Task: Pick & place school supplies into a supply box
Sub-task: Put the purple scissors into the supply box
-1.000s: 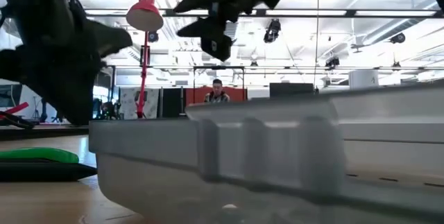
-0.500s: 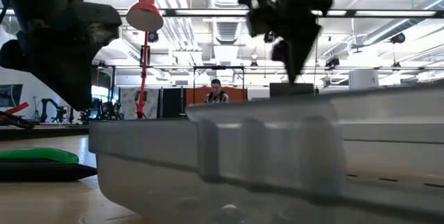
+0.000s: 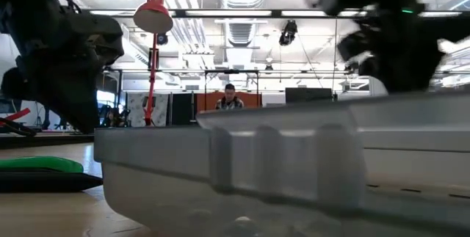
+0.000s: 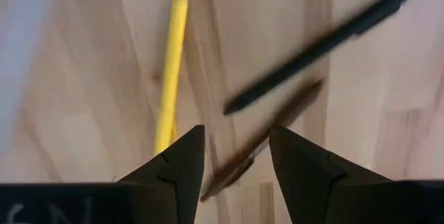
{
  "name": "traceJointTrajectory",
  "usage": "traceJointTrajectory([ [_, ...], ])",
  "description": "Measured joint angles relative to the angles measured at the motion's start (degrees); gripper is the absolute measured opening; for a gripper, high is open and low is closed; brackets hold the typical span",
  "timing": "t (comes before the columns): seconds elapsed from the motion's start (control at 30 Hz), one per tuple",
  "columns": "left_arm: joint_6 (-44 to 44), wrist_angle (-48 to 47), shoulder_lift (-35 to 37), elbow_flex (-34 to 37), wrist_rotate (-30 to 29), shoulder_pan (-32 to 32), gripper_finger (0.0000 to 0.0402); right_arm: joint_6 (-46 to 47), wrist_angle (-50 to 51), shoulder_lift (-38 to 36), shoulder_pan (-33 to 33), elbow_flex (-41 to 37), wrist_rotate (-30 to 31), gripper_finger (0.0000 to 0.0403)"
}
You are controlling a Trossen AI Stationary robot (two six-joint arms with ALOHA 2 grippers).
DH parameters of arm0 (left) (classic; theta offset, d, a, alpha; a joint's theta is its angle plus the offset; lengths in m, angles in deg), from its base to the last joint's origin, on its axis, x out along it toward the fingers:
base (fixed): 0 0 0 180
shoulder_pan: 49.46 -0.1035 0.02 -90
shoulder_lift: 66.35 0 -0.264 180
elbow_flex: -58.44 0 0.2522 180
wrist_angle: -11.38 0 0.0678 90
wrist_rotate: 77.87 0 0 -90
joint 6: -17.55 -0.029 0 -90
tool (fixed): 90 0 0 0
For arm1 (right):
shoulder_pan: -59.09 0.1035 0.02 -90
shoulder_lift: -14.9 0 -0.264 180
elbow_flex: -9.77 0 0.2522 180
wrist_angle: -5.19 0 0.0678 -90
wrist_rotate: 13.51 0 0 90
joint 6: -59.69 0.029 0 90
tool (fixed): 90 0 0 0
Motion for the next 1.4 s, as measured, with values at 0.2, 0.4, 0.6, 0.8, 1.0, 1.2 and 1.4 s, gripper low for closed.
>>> traceJointTrajectory([
  [0.2,-5.6,0.8,0.0,-0.1,-0.1,-0.1,0.0049,9.5,-10.1,-1.6,8.4,-7.6,2.5,0.0153],
  [0.4,-6.5,0.9,0.0,-0.1,-0.1,-0.1,0.0049,15.6,-16.2,0.6,10.0,-10.4,3.7,0.0153],
  [0.6,-6.5,1.2,0.6,-0.1,-0.1,-0.1,0.0049,17.4,-16.4,1.0,9.9,-9.5,5.6,0.0153],
  [0.8,-6.5,1.1,3.4,-0.1,-0.1,-0.5,0.0049,19.6,-17.0,0.6,5.1,-3.7,6.4,0.0153],
  [1.0,-3.7,0.8,5.5,0.1,-1.2,-1.3,0.0049,21.7,-26.1,2.5,-9.5,5.1,6.0,0.0153],
  [1.2,-3.1,0.9,7.8,0.1,-4.2,-0.8,0.0049,14.9,-26.4,18.1,-16.9,20.1,-1.9,0.0153],
  [1.4,-2.0,0.7,10.7,0.1,-5.3,0.8,0.0049,8.4,-20.5,32.8,-17.0,37.9,-2.0,0.0152],
])
